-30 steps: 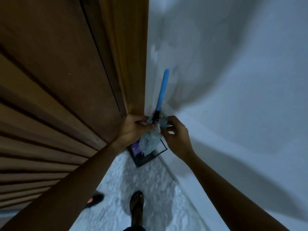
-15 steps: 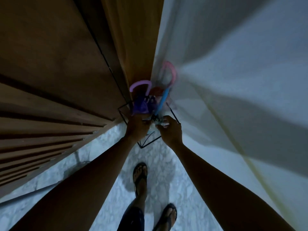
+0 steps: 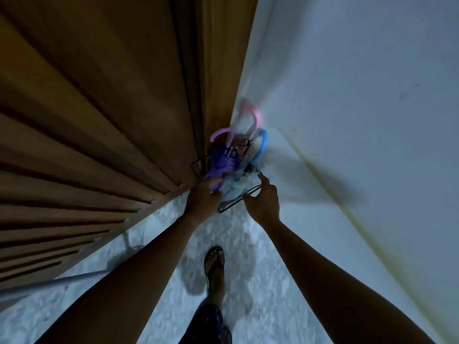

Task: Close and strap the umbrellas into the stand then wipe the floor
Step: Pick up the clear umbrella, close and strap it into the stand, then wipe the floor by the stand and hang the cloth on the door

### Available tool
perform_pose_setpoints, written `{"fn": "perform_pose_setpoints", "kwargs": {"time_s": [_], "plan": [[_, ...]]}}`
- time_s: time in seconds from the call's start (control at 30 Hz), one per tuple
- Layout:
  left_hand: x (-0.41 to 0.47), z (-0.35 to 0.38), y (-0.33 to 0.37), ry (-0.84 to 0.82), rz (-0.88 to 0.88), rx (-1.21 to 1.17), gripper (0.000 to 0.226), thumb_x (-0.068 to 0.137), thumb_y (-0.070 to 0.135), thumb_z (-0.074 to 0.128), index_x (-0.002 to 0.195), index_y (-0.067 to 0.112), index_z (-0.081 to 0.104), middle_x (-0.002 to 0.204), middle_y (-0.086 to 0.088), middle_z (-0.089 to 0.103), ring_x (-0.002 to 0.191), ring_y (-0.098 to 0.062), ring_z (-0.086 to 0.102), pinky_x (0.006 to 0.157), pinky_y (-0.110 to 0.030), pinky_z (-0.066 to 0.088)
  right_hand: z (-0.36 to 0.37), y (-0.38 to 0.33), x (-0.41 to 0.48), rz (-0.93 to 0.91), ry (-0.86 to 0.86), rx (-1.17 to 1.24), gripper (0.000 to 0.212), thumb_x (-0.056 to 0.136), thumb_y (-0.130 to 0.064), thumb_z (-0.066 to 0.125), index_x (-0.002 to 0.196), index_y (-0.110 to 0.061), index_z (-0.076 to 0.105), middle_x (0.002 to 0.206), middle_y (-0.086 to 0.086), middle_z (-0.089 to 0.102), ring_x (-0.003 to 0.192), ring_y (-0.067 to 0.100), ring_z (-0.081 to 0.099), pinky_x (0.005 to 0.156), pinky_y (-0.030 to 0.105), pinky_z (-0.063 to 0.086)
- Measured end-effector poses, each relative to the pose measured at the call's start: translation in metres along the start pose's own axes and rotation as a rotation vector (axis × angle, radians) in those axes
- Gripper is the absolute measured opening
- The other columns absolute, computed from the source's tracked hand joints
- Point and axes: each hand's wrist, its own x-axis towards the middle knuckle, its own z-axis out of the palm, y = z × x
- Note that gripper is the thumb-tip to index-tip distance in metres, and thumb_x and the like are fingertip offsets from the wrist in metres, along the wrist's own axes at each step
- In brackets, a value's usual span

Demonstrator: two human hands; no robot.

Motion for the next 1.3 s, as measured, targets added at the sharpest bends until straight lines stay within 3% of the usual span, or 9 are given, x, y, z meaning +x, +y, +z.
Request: {"fn": "perform_pose_setpoints", "kwargs": {"time_s": [0.1,0.2,0.33,0.53,0.63,0.87,1.0,1.17,1.3], "plan": [[-0.056,-0.030,-0.003,0.015,0.046,0.025,0.033,0.092,0.001,0.062,0.123,0.011,0.066,0.127,-0.013,0.065,0.119,-0.028,0.060,0.095,-0.033,0.049,-0.010,-0.013,-0.058,-0.088,-0.032,0.005,0.063,0.088,-0.020,0.072,0.146,-0.016,0.046,0.135,0.016,0.054,0.121,0.033,0.057,0.087,0.029,0.045],[-0.123,-0.065,-0.002,0.106,0.105,0.094,0.031,0.094,0.003,0.062,0.123,0.013,0.067,0.117,-0.004,0.065,0.109,-0.017,0.060,0.100,-0.034,0.049,-0.015,-0.029,-0.122,-0.226,-0.038,-0.013,0.048,0.087,-0.017,0.072,0.133,-0.011,0.059,0.125,0.018,0.064,0.113,0.036,0.062,0.082,0.030,0.047],[-0.235,-0.126,-0.006,0.207,0.237,0.080,0.026,0.093,-0.004,0.062,0.114,0.008,0.070,0.114,-0.012,0.070,0.082,0.000,0.061,0.079,-0.007,0.050,-0.006,-0.061,-0.213,-0.390,-0.057,0.026,0.040,0.089,-0.018,0.071,0.127,-0.011,0.062,0.119,0.015,0.066,0.111,0.032,0.063,0.086,0.030,0.046],[-0.409,-0.254,-0.011,0.541,0.277,0.292,0.031,0.080,0.015,0.060,0.095,0.038,0.073,0.081,0.007,0.074,0.076,-0.011,0.070,0.068,-0.020,0.050,0.024,-0.139,-0.365,-0.690,-0.186,0.092,0.046,0.086,-0.030,0.071,0.127,-0.011,0.064,0.120,0.009,0.068,0.115,0.027,0.064,0.098,0.036,0.050],[-0.486,-0.315,-0.008,0.712,0.290,0.332,0.029,0.084,0.010,0.061,0.099,0.031,0.074,0.074,0.002,0.069,0.066,-0.011,0.064,0.060,-0.020,0.044,0.046,-0.190,-0.429,-0.840,-0.224,0.110,0.048,0.079,-0.036,0.076,0.124,-0.024,0.066,0.120,0.004,0.068,0.115,0.020,0.063,0.100,0.035,0.050],[-0.608,-0.433,-0.040,0.999,0.262,0.365,0.027,0.089,0.014,0.061,0.109,0.028,0.071,0.104,0.009,0.070,0.096,-0.011,0.064,0.077,-0.024,0.048,0.100,-0.296,-0.549,-1.068,-0.347,0.098,0.038,0.084,-0.028,0.078,0.120,-0.028,0.067,0.117,-0.004,0.066,0.102,0.013,0.062,0.085,0.021,0.045],[-0.656,-0.504,-0.060,1.272,0.296,0.427,0.029,0.087,0.019,0.065,0.115,0.024,0.071,0.122,0.005,0.069,0.113,-0.016,0.063,0.088,-0.022,0.045,0.144,-0.362,-0.606,-1.171,-0.410,0.112,0.034,0.086,-0.028,0.077,0.118,-0.026,0.068,0.121,-0.006,0.066,0.116,0.013,0.061,0.102,0.032,0.049],[-0.703,-0.604,-0.091,1.553,0.299,0.525,0.033,0.088,0.025,0.065,0.120,0.021,0.067,0.132,0.001,0.060,0.124,-0.021,0.053,0.104,-0.037,0.045,0.210,-0.440,-0.687,-1.268,-0.434,0.144,0.027,0.089,-0.036,0.074,0.114,-0.029,0.068,0.117,-0.006,0.067,0.107,0.014,0.063,0.093,0.031,0.051],[-0.723,-0.671,-0.119,1.605,0.304,0.438,0.043,0.088,0.033,0.061,0.130,0.024,0.057,0.132,-0.001,0.051,0.123,-0.025,0.051,0.103,-0.045,0.047,0.261,-0.493,-0.737,-1.314,-0.395,0.153,0.041,0.088,-0.048,0.069,0.125,-0.030,0.063,0.132,-0.001,0.060,0.120,0.020,0.059,0.102,0.042,0.050]]}}
